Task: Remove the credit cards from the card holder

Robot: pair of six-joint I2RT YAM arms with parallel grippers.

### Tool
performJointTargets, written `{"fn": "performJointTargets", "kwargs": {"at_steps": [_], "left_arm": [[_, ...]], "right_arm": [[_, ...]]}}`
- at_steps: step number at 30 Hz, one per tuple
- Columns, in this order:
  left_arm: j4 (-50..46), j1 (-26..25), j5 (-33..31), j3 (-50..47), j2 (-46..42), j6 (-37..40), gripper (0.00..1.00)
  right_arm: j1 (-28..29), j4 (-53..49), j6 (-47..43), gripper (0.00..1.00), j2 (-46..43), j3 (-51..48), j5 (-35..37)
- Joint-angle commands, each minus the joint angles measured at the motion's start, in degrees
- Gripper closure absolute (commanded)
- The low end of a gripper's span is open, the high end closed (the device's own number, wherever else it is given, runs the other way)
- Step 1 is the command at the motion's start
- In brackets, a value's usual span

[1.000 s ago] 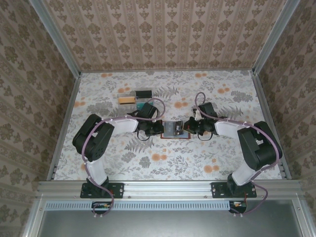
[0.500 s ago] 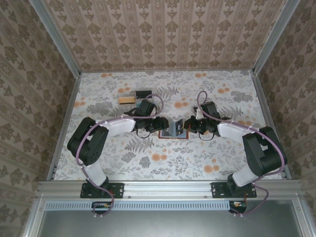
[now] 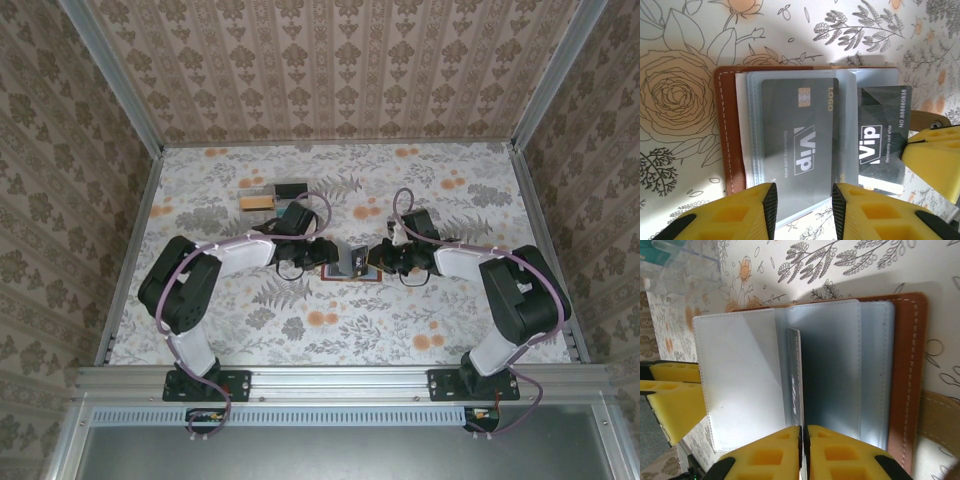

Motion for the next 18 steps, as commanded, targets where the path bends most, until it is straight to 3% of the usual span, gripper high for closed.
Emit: {"fn": "performJointTargets", "kwargs": {"at_steps": [1,5,10,13,16,18], "left_arm": [[-0.4,-0.2,0.4,0.4,1.0,1.0,0.63],[-0.3,-0.2,0.5,0.4,1.0,1.0,0.63],[-1.5,0.3,-0.2,0.3,-0.4,1.4,0.63],[-2.6,1.4,-0.7,-0.3,-2.1,1.7,0.58],[-3.7,3.0,-1.3,-1.4,-4.9,1.8,0.56],[-4.6,4.2,-1.7,-1.8,-7.1,1.7,0.49]], "right_arm": [[0.7,2.3,1.1,0.82,1.3,0.2,-1.5],[1.1,2.1,1.1,0.79,1.9,0.8,-1.5],[0.9,0.3,0.2,0.92,0.4,0.9,-0.1],[0.4,-1.3,-0.9,0.99,-1.2,0.7,0.2],[-0.2,-2.8,-1.5,1.00,-3.5,0.4,0.3],[-0.6,-3.7,-2.0,1.00,-5.3,0.3,0.2]]}}
